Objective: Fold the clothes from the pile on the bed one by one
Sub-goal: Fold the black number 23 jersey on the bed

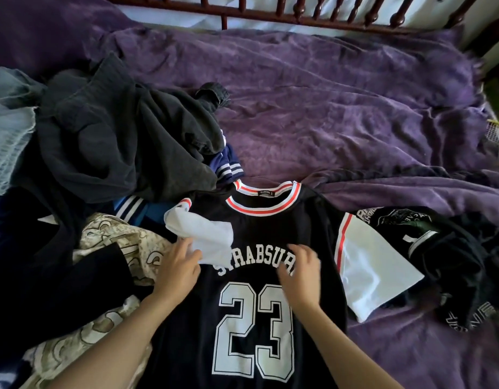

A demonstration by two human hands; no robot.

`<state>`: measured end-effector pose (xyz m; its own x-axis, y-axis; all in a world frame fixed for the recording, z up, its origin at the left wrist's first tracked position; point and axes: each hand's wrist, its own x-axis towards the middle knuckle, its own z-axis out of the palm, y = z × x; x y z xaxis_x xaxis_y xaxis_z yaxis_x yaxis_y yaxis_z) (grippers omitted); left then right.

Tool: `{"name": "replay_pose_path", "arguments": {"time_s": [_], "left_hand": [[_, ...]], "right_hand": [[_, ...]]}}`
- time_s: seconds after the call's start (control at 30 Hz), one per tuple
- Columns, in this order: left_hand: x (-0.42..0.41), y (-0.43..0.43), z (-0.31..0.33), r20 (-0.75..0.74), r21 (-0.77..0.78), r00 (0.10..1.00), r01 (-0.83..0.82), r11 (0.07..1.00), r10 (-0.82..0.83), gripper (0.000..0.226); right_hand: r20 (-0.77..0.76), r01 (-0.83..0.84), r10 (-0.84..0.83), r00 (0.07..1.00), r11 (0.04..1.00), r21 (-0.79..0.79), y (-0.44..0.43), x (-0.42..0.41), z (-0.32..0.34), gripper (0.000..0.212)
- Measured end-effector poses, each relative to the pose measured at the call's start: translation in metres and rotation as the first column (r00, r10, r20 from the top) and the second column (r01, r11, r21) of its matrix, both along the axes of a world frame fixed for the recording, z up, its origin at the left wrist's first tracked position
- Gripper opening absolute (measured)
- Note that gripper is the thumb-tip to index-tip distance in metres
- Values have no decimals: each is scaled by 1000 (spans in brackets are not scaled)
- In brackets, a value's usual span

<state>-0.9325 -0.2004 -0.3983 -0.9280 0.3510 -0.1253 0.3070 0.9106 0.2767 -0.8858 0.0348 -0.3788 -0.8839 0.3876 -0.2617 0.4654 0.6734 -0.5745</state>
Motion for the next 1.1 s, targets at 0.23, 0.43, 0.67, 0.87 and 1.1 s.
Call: {"name": "replay_pose_path", "arguments": {"time_s": [0.23,0.43,0.67,0.87,1.1], "left_hand": [[30,-6,1,-22,92,848,529,844,-529,13],[36,-17,-20,347,-132,938,52,990,-3,68],[32,-2,-35,384,-71,889,-240,968,248,55],[28,5,-33,450,-35,829,-354,934,331,52],[38,-2,-20,284,84,879,-421,903,383,45]], "right_hand": [[301,-426,445,844,895,-128,-72,-60,-19,70],[453,-163,199,869,980,-119,-41,-48,-41,32],[648,-519,415,638,854,-35,-37,-37,-46,56],[647,-186,100,756,980,66,-40,-51,-41,33],[414,54,9,910,988,-141,-66,-112,-25,47]]}}
